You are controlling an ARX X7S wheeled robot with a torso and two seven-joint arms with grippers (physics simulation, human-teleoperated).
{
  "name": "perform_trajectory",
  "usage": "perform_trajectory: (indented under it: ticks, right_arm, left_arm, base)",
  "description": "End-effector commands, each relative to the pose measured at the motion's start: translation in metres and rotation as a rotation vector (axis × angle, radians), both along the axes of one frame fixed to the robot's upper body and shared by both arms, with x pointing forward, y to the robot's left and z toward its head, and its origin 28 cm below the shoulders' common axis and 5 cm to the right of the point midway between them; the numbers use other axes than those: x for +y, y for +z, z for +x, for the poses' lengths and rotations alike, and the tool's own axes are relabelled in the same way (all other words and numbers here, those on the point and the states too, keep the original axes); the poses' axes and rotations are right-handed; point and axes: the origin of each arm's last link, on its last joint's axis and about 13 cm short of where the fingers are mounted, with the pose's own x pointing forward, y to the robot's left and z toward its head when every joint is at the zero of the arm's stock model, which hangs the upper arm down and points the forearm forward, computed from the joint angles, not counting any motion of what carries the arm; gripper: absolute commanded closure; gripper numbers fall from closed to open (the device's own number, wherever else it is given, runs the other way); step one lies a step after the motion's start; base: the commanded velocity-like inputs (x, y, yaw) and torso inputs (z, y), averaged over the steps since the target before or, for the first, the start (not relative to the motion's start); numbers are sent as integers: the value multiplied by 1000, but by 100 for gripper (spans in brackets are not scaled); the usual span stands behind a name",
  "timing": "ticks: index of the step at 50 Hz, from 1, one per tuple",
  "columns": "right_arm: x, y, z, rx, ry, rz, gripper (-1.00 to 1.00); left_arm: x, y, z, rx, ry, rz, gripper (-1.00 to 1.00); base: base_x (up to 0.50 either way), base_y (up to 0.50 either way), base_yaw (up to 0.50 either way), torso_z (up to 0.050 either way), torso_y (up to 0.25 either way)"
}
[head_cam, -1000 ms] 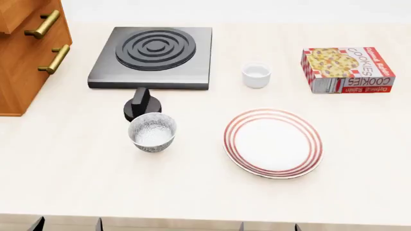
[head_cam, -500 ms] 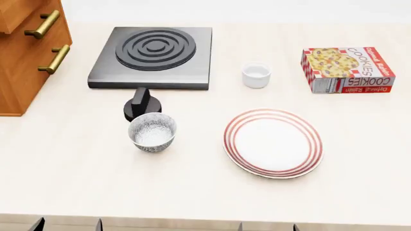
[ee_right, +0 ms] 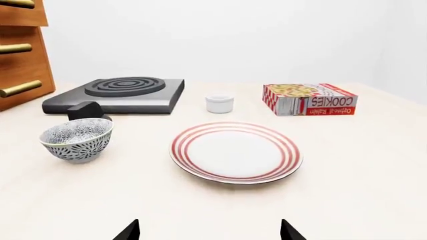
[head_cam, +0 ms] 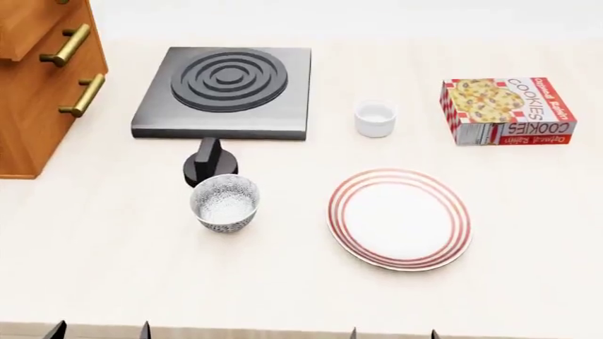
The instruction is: Pick the akita bowl on the wooden cabinet and place it on the plate.
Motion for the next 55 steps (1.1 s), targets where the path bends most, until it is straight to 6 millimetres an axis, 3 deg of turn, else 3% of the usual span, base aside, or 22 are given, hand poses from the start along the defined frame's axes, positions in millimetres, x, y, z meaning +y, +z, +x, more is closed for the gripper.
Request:
perform_trajectory:
  ticks: [1, 45, 55]
  right_arm:
    - [0, 0, 0, 1, -1, 0, -100]
    - [0, 0, 0, 1, -5, -6, -100]
    - [0, 0, 0, -6, -10, -25, -100]
  left_arm:
    - [1, 1, -2, -26, -15, -27, -100]
    - [1, 1, -1, -17, 5, -26, -100]
    - [0, 1, -2, -27, -1, -23, -100]
  base:
    - [0, 0, 0, 50, 0]
    - [0, 0, 0, 50, 0]
    - [0, 99, 0, 8, 0]
